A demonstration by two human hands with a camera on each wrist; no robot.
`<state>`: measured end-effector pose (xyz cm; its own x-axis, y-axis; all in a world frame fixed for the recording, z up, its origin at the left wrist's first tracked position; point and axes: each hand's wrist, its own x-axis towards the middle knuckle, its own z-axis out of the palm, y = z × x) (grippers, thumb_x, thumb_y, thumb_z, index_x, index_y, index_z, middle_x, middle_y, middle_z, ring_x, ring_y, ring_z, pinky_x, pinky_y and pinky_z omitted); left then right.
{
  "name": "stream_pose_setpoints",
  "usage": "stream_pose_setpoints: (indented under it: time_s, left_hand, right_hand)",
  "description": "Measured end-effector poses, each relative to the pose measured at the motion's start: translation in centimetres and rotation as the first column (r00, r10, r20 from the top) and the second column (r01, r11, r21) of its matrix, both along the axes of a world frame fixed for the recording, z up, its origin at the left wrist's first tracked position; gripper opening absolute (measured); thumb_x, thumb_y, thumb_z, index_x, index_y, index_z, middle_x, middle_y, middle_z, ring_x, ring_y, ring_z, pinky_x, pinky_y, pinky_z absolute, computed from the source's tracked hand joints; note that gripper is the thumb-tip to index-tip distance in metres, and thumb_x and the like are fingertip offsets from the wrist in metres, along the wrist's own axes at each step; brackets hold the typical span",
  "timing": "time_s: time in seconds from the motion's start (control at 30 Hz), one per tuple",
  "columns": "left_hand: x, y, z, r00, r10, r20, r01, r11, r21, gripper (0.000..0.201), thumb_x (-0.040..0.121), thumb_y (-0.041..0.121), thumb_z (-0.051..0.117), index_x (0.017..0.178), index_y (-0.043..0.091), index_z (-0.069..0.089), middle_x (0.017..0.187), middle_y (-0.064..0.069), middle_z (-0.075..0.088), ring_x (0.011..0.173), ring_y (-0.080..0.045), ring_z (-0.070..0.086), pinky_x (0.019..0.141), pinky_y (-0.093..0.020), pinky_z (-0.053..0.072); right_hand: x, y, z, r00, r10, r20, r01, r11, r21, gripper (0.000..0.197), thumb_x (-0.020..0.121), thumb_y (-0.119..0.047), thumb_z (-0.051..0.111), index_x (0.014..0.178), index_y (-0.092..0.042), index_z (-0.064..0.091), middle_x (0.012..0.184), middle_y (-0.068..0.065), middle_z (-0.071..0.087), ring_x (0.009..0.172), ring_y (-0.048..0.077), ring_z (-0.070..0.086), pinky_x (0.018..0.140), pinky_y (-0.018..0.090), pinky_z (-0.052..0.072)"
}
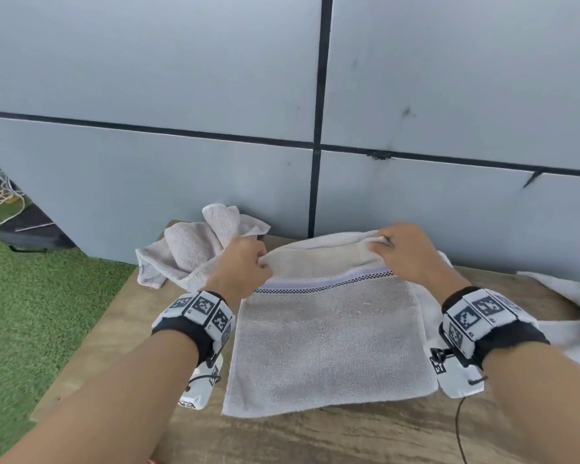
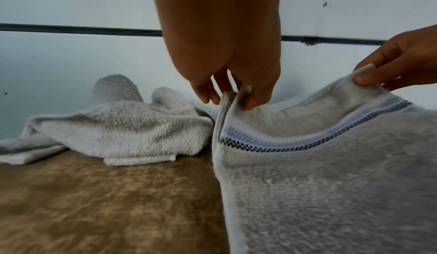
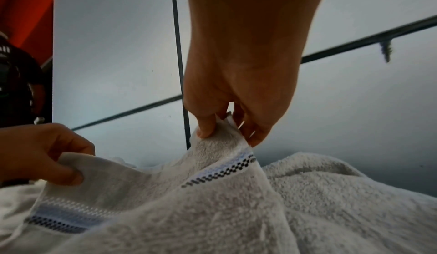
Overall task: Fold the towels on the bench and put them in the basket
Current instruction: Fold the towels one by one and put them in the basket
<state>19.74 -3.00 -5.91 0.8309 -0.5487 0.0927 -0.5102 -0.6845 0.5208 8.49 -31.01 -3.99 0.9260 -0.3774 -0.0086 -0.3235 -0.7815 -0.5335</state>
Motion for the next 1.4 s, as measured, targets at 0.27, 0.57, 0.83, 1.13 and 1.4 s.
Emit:
stream_pose_setpoints:
  time_s: [0.27,0.57,0.83,1.13,1.4]
  left_hand:
    - [-6.7,5.3,5.4,0.989,0.057,-0.136,-0.074,0.99,-0.123,0.032,0.076,0.0,0.066,0.062,0.014,0.042,0.057,0.003,0.041,0.052,-0.011,0.033,0.051,-0.022,0.03]
    - [-12.8,11.0,11.3,0.998,0.02,-0.053,-0.03,0.982,-0.188,0.022,0.071,0.008,0.083,0.063,0.02,0.066,0.074,-0.006,0.069,0.064,-0.013,0.053,0.059,-0.019,0.04]
    - [-19.6,11.6,10.2,0.989,-0.084,-0.122,0.074,0.994,-0.082,0.008,0.081,0.019,0.082,0.081,0.012,0.079,0.064,0.002,0.062,0.057,-0.006,0.049,0.052,-0.008,0.037]
    - [-23.2,8.9,3.0,0.969,-0.074,-0.234,0.149,0.935,0.321,0.034,0.081,0.02,0.074,0.056,0.02,0.052,0.058,0.002,0.046,0.058,-0.017,0.046,0.056,-0.028,0.033]
    - [-25.8,3.4,1.4,0.924,-0.349,-0.158,0.328,0.934,-0.145,0.016,0.086,0.035,0.075,0.1,0.03,0.069,0.106,0.009,0.062,0.101,-0.005,0.057,0.088,-0.024,0.044]
  right_hand:
    - [-10.5,2.7,5.3,0.97,-0.051,0.239,0.035,0.997,0.069,0.022,0.092,-0.025,0.073,0.094,-0.004,0.077,0.087,0.009,0.06,0.076,0.023,0.056,0.066,0.012,0.038]
    - [-21.6,6.9,10.7,0.951,-0.029,0.309,0.001,0.996,0.091,0.012,0.09,-0.025,0.075,0.099,-0.018,0.079,0.097,0.002,0.062,0.084,0.018,0.059,0.077,0.021,0.043]
    - [-28.3,10.4,8.3,0.961,0.013,0.276,-0.062,0.984,0.169,0.005,0.089,-0.022,0.076,0.086,-0.026,0.079,0.077,0.007,0.054,0.068,0.015,0.046,0.064,0.02,0.035]
    - [-30.8,11.8,0.8,0.99,0.023,0.143,-0.053,0.977,0.206,0.014,0.09,-0.021,0.073,0.084,-0.033,0.075,0.089,0.01,0.065,0.081,0.027,0.06,0.076,0.035,0.046]
    - [-27.4,13.1,-1.1,0.973,0.079,0.215,-0.135,0.955,0.263,0.025,0.089,-0.011,0.068,0.088,-0.034,0.077,0.094,-0.01,0.07,0.088,0.003,0.059,0.073,0.012,0.042]
